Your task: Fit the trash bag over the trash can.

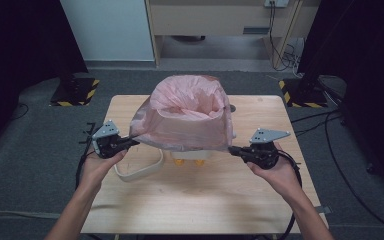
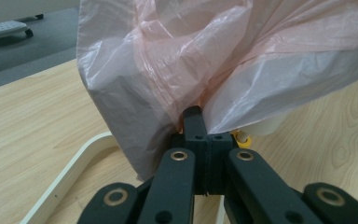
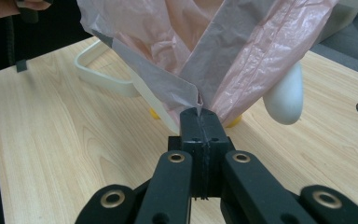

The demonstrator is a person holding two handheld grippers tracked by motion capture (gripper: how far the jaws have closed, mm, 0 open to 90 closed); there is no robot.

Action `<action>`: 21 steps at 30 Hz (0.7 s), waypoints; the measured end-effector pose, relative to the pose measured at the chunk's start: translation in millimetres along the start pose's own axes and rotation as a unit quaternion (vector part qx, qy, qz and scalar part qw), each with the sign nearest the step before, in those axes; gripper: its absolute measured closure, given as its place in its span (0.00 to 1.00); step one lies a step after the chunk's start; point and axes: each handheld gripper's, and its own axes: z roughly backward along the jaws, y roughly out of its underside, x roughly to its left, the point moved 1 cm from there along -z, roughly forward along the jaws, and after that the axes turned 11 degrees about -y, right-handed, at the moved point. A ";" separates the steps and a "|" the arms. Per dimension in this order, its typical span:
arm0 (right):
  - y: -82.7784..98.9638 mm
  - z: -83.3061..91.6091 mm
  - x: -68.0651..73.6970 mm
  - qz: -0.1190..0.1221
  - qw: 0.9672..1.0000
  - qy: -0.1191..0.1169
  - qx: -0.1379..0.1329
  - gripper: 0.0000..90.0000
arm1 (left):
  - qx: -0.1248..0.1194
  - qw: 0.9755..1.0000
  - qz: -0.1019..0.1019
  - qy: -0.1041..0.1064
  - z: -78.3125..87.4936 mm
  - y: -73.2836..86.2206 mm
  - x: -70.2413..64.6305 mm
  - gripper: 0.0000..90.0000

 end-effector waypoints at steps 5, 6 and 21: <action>4.9 -5.3 -2.0 -0.004 1.000 0.001 0.007 1.00 | 0.005 1.000 0.007 0.001 -5.7 4.6 3.4 1.00; 6.3 -6.3 -2.5 -0.006 1.000 0.003 0.008 1.00 | 0.005 1.000 0.009 0.001 -6.3 5.2 3.6 1.00; 14.5 -4.3 -5.0 -0.019 1.000 0.003 -0.005 1.00 | 0.001 1.000 0.009 0.002 -6.6 5.9 0.6 1.00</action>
